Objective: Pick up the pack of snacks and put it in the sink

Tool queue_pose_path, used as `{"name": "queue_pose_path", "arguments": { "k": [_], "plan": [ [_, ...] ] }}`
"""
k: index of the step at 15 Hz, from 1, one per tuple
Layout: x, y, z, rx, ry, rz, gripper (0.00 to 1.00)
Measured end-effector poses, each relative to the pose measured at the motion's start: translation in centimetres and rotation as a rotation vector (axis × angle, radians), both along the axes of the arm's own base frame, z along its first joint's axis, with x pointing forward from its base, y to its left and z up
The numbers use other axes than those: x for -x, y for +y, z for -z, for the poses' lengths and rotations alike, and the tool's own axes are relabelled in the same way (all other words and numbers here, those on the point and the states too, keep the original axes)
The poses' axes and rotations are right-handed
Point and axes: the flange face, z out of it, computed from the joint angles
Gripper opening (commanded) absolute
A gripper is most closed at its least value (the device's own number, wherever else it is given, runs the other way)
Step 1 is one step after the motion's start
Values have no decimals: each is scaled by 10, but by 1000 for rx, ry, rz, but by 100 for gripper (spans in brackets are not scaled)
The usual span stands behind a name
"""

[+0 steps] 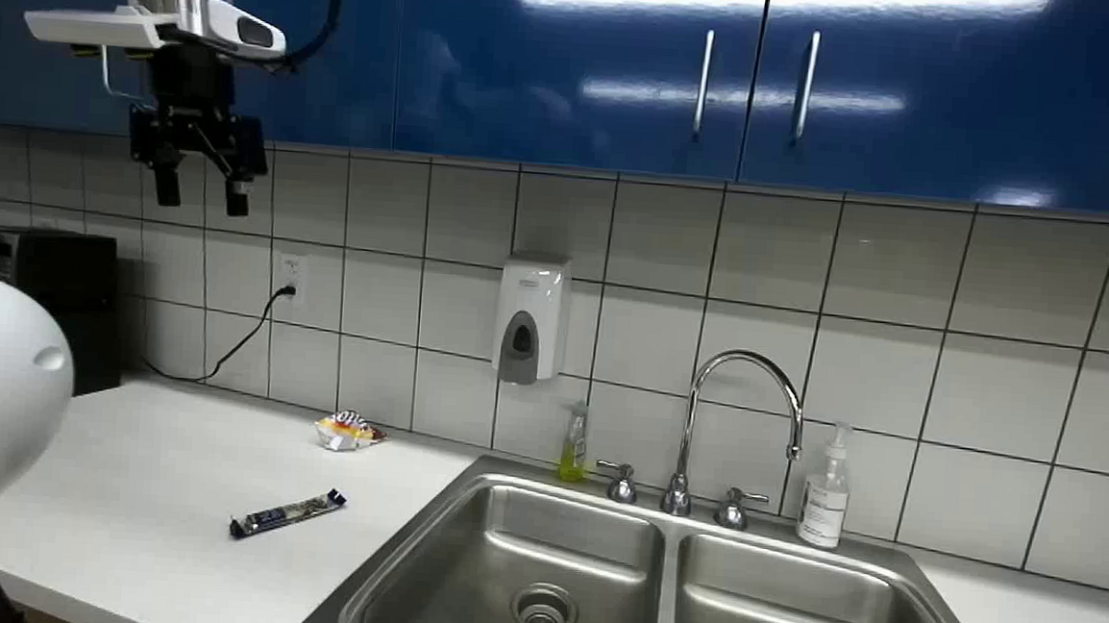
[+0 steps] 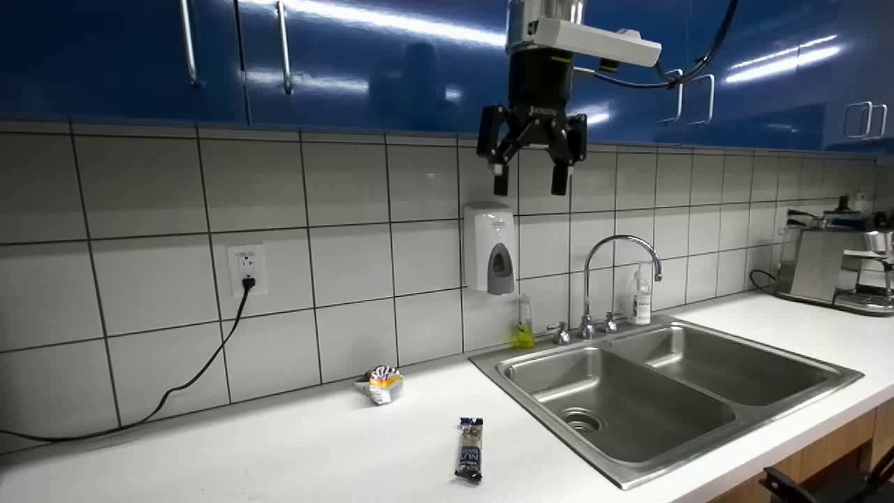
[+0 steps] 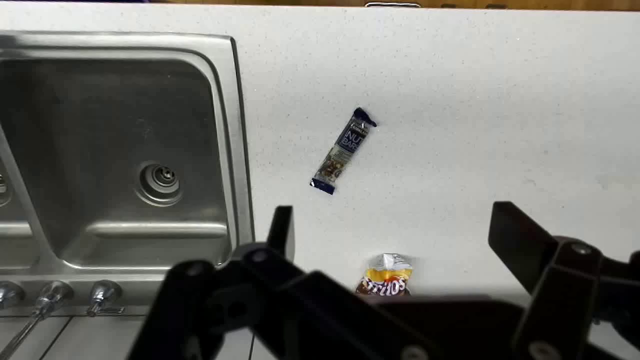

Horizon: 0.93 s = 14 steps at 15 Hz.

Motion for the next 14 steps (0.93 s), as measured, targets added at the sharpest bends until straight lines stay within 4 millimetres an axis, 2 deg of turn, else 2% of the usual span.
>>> {"name": "queue_pose_path", "arguments": {
  "k": [9, 11, 14],
  "plan": [
    [-1, 0, 2, 0, 0, 0, 100],
    [-3, 0, 8, 0, 3, 2, 100],
    [-6, -2, 29, 6, 25, 5, 100]
  ]
}}
